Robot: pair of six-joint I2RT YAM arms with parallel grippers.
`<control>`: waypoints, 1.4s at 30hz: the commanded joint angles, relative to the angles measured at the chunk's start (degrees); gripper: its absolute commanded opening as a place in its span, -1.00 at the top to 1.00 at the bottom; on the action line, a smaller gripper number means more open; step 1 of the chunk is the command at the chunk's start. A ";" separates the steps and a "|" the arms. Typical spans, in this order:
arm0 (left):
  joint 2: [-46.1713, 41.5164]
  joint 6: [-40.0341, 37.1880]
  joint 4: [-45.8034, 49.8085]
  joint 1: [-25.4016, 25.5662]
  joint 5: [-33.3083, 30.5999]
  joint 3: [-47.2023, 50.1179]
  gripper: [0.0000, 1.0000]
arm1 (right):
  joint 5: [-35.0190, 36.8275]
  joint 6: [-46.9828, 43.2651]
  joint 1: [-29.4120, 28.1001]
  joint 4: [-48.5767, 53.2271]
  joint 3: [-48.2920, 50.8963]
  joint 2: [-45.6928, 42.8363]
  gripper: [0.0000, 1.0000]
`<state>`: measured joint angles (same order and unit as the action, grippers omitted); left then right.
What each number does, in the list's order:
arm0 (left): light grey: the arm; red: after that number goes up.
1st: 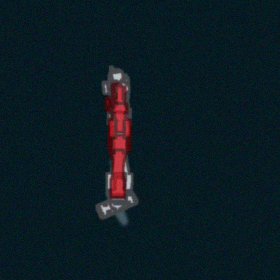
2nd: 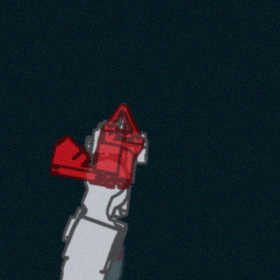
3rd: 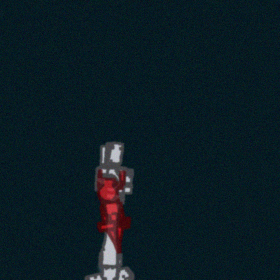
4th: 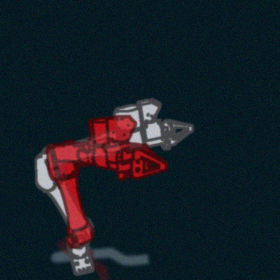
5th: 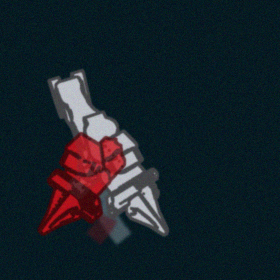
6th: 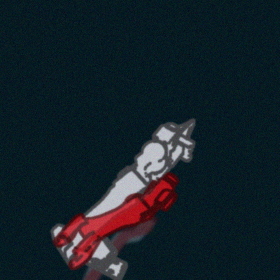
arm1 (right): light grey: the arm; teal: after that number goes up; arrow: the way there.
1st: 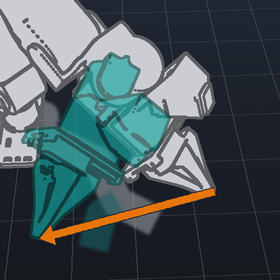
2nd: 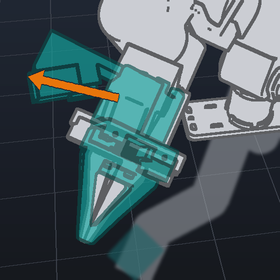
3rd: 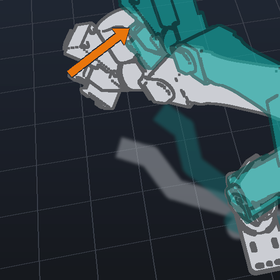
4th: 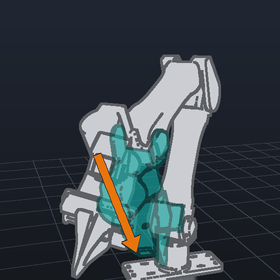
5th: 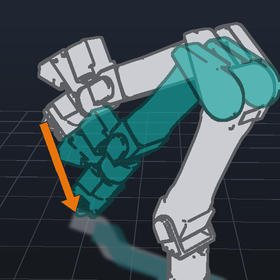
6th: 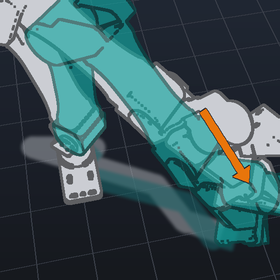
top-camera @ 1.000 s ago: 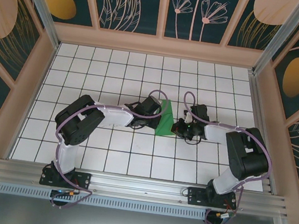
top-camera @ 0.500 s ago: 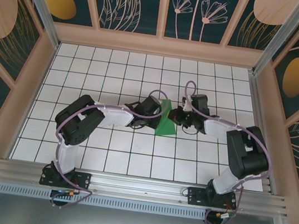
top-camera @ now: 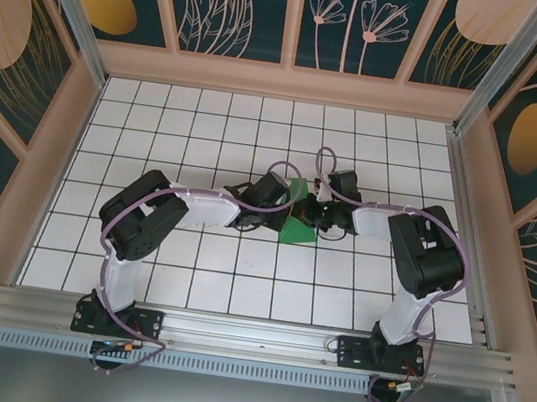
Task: Fold a paper plane with a square sheet of paper (fold left side to right side)
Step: Fold the triangle a second time at the center of the table.
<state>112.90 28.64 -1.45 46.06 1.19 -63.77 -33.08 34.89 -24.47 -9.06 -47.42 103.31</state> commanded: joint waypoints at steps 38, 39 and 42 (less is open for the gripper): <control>-11.21 1.56 -0.85 -0.39 14.77 2.42 0.61 | 5.57 -3.34 -0.33 3.11 4.13 -0.08 1.00; -11.09 2.26 -2.01 -0.36 17.30 2.95 0.62 | 5.53 -3.36 -0.34 3.12 4.09 -0.04 1.00; -9.75 4.06 -4.95 -0.38 23.41 3.97 0.64 | 5.48 -3.43 -0.32 3.17 4.04 -0.04 1.00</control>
<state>102.48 30.30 -2.55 46.02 15.64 -61.19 -29.65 32.93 -24.49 -10.37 -44.62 102.69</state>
